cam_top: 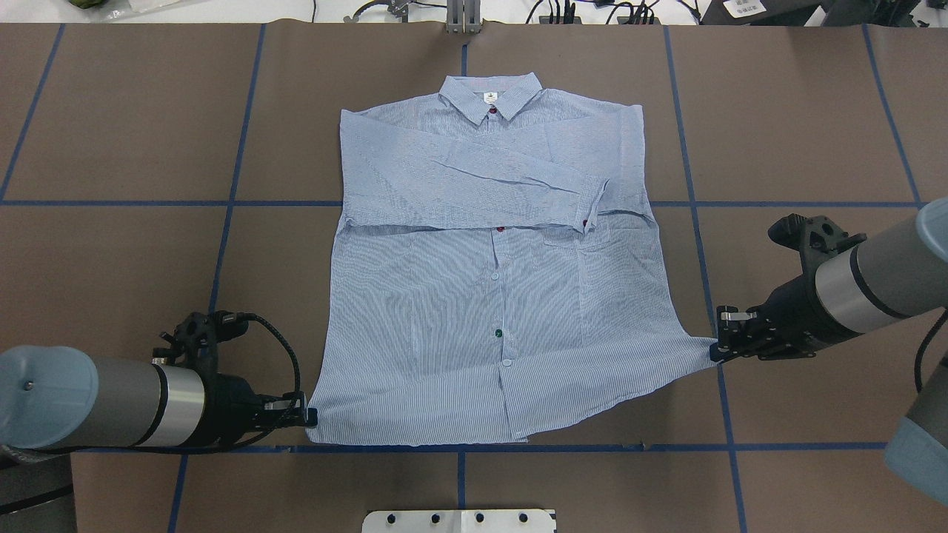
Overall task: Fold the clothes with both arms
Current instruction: 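Pinch the hem corners and lift them slightly with both grippers, then lift the hem with both grippers and carry it over toward the collar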
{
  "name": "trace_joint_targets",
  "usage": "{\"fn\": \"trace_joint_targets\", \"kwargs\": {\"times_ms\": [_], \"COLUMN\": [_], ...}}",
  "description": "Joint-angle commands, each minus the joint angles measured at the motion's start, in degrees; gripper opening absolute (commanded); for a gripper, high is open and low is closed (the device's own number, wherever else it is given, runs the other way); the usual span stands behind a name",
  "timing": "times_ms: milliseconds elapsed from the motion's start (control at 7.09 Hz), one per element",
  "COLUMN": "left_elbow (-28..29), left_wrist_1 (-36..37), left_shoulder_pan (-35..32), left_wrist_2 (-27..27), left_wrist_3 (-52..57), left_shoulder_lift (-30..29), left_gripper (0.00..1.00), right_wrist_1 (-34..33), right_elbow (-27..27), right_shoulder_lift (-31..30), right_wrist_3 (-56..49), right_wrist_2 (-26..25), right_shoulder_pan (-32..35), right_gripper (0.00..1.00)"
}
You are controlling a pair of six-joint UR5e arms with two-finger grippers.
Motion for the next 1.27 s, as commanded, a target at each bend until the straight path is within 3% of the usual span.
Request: {"fn": "trace_joint_targets", "kwargs": {"times_ms": [0,564,1128], "left_elbow": [-2.9,-6.1,-12.0], "left_wrist_1": [0.3,0.4,0.5], "left_shoulder_pan": [-0.5,-0.5,-0.6], "left_wrist_2": [0.0,-4.3,-13.1], "left_wrist_3": [0.0,-0.1,-0.5], "left_shoulder_lift": [0.2,0.8,2.8], "left_gripper": [0.00,0.00,0.00], "right_wrist_1": [7.5,13.2,24.6], "right_elbow": [0.3,2.0,1.7], "right_shoulder_lift": [-1.1,-2.2,-9.5], "right_wrist_3": [0.1,0.1,0.9], "right_wrist_2": [0.7,13.0,19.6], "right_shoulder_pan": [1.9,7.0,5.3], "right_gripper": [0.00,0.00,0.00]}}
